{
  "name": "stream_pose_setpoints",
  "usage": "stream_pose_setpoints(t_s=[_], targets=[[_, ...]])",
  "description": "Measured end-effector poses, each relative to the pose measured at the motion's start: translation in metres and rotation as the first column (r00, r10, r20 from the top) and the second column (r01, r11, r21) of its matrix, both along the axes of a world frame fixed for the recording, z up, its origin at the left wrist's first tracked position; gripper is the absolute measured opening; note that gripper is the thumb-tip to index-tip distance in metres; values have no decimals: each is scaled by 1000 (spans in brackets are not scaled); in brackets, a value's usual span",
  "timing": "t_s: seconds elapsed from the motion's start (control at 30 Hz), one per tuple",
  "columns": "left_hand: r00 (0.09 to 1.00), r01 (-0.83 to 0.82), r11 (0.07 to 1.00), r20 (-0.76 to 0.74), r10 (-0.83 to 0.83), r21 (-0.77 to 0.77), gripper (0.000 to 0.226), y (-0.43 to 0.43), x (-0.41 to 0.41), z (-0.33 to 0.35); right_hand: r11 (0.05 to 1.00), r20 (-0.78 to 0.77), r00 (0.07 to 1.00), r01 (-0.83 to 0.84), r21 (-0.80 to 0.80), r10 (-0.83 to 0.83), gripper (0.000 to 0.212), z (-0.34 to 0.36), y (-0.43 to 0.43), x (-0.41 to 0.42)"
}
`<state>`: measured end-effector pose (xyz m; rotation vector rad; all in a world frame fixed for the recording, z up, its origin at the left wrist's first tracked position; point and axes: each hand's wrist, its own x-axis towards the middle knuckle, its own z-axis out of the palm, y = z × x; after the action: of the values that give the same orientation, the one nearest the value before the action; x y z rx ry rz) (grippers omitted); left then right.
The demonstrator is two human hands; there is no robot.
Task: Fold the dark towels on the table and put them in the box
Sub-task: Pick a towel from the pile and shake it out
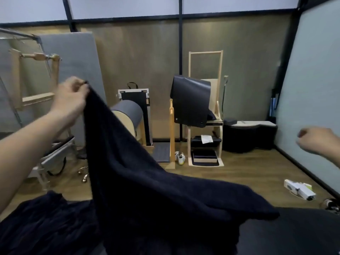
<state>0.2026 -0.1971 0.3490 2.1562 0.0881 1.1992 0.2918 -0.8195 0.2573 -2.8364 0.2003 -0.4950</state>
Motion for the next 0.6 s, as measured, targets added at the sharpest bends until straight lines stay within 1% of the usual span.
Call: stream_pose_setpoints(t_s=[0.03, 0.07, 0.1, 0.13, 0.17, 0.2, 0.23, 0.27, 0.33, 0.4, 0.47, 0.5, 0.57, 0.6], targets=[[991, 133, 988, -5, -133, 74, 5, -37, -9, -2, 996, 20, 999, -45, 78, 44, 20, 6, 26, -18], [980, 193, 967, -81, -181, 164, 5, -92, -22, 2, 978, 32, 988, -153, 143, 150, 15, 28, 80, -53], [952, 299, 916, -149, -268, 266, 6, -144, -25, -5, 922, 59, 949, -316, 225, 311, 14, 33, 119, -68], [909, 407, 851, -237, -343, 332, 8, -156, -24, -13, 818, 100, 889, -452, 357, 448, 14, 38, 156, -81], [882, 462, 810, -286, -375, 362, 10, -177, -22, -23, 714, 137, 821, -554, 428, 555, 17, 43, 186, -93], [873, 485, 782, -274, -404, 392, 10, -189, -18, -30, 647, 158, 760, -627, 434, 631, 21, 42, 204, -101], [866, 499, 766, -261, -426, 405, 8, -197, -15, -35, 609, 199, 719, -677, 412, 665, 20, 38, 219, -107], [855, 518, 749, -238, -461, 413, 7, -206, -19, -33, 609, 236, 723, -680, 408, 649, 13, 34, 231, -111], [846, 530, 725, -209, -491, 441, 8, -221, -22, -27, 618, 378, 727, -687, 382, 574, 23, 26, 243, -112], [845, 527, 729, -172, -507, 437, 10, -221, -20, -19, 597, 469, 717, -694, 403, 517, 27, 24, 246, -113], [845, 520, 739, -129, -519, 428, 11, -220, -22, -11, 577, 504, 699, -710, 404, 508, 26, 20, 245, -111], [846, 515, 751, -106, -522, 413, 12, -220, -21, -7, 582, 508, 691, -716, 385, 514, 24, 17, 244, -110], [853, 503, 784, -61, -518, 363, 13, -219, -23, 1, 634, 502, 693, -704, 318, 518, 19, 4, 241, -105], [856, 498, 804, -37, -515, 325, 14, -217, -24, 6, 656, 492, 700, -694, 298, 517, 20, -4, 239, -101]])
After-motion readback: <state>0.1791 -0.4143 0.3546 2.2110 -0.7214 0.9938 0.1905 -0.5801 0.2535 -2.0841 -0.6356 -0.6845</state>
